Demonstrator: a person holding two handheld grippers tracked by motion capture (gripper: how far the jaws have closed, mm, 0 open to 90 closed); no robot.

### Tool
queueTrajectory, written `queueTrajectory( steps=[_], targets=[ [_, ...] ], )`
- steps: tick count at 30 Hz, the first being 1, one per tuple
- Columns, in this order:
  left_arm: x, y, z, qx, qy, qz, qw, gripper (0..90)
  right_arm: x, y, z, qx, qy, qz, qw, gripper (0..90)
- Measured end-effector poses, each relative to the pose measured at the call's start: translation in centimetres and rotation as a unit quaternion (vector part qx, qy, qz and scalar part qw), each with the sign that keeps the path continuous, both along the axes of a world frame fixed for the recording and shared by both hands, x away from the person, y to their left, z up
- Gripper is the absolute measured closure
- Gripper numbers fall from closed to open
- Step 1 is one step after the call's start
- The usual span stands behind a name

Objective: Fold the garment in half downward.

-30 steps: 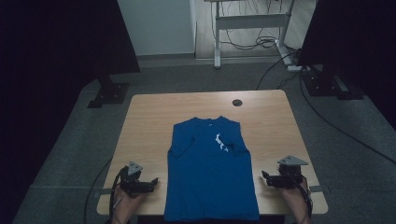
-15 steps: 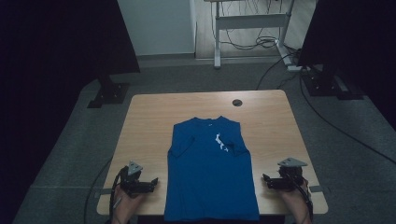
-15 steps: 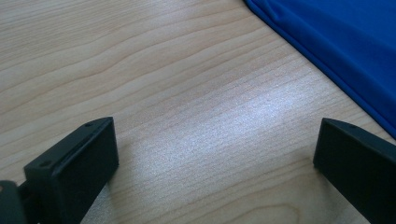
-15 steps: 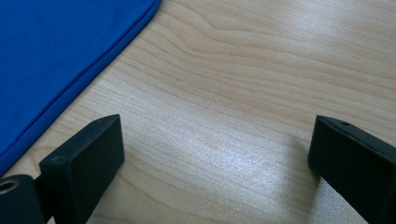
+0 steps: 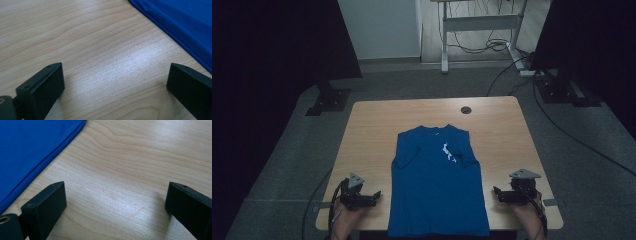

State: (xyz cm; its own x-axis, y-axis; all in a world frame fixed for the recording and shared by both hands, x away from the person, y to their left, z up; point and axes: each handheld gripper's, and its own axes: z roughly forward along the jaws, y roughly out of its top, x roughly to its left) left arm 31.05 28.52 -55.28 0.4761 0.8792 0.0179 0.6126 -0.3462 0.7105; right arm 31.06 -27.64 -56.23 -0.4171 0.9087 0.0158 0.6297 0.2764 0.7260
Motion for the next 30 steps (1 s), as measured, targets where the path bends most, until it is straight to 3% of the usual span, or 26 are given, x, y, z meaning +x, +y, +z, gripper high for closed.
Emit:
queueTrajectory(
  steps=[3, 8, 15, 30],
  targets=[
    [0.1, -0.1, 0.2, 0.005, -0.004, -0.002, 1.0000, 3.5, 0.0, 0.0, 0.0, 0.000, 0.000, 0.000, 1.0000, 3.5],
    [0.4, 0.0, 0.9, -0.017, -0.014, -0.007, 0.9997, 4.4, 0.0, 0.0, 0.0, 0.000, 0.000, 0.000, 1.0000, 3.5],
    [1.1, -0.2, 1.5, -0.023, -0.013, -0.015, 0.9995, 4.2, 0.0, 0.0, 0.0, 0.000, 0.000, 0.000, 1.0000, 3.5],
    [4.3, -1.7, 2.9, -0.036, -0.025, -0.031, 0.9986, 4.3, 0.0, 0.0, 0.0, 0.000, 0.000, 0.002, 1.0000, 3.5]
  ],
)
